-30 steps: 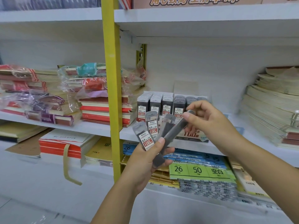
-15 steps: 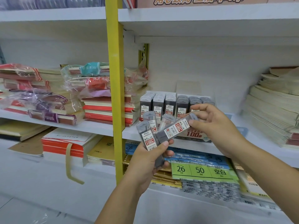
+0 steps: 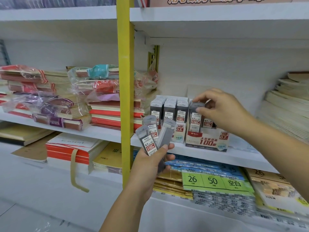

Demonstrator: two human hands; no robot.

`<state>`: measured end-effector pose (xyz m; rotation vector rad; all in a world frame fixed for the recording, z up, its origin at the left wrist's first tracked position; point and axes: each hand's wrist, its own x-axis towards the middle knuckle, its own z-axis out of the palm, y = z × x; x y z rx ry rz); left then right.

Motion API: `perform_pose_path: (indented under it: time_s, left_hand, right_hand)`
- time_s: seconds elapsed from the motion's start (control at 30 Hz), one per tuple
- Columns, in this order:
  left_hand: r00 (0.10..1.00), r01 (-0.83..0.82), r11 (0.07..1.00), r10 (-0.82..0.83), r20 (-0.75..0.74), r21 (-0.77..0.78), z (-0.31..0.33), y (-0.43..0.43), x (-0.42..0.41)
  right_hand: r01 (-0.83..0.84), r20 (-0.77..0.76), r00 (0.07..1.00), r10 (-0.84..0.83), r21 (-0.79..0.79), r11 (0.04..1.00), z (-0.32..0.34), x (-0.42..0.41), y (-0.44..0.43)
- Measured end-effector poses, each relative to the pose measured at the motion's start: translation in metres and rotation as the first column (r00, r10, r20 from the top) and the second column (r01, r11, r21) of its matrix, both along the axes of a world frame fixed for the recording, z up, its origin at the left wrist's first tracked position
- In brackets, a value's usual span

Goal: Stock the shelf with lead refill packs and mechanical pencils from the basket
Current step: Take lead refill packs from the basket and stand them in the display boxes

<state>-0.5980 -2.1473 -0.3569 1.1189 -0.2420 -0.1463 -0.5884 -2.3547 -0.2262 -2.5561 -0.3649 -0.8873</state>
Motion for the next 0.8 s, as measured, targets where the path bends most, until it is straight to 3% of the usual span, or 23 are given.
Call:
perform_pose_path:
  time_s: [0.2,0.33,0.43,0.53,0.67,0.8]
  left_hand:
    - [1.0,0.024,0.999,-0.025,0.013,0.032,-0.002,-0.003,0.0]
    - [0.999,0.047,0.999,-0.047,0.005,0.025,-0.001,-0.006,-0.002]
    - [0.997,0.07,0.997,-0.071,0.027,0.037,0.0,-0.007,-0.005]
    - [0.99,0.12,0.991,-0.125,0.072,0.064,0.001,-0.007,-0.01]
    - [0.979,0.176,0.978,-0.186,0.088,0.115,0.0,-0.01,-0.016]
    - [0.965,0.237,0.961,-0.25,0.08,0.14,-0.003,-0.008,-0.019]
  right_hand:
    - [0.189,0.103,0.98,-0.173,-0.175,0.966,-0.012,0.012,-0.002]
    - [0.187,0.138,0.977,-0.163,-0.183,0.965,-0.018,0.004,0.0]
    - [0.068,0.193,0.979,-0.062,-0.028,0.997,-0.028,-0.014,0.008]
    - [-0.103,0.052,0.994,0.097,0.137,0.985,-0.042,-0.03,0.018]
    - [-0.223,-0.205,0.923,0.324,0.402,0.888,-0.056,-0.038,0.027]
    - [-0.265,-0.187,0.895,0.405,0.509,0.819,-0.053,-0.044,0.018]
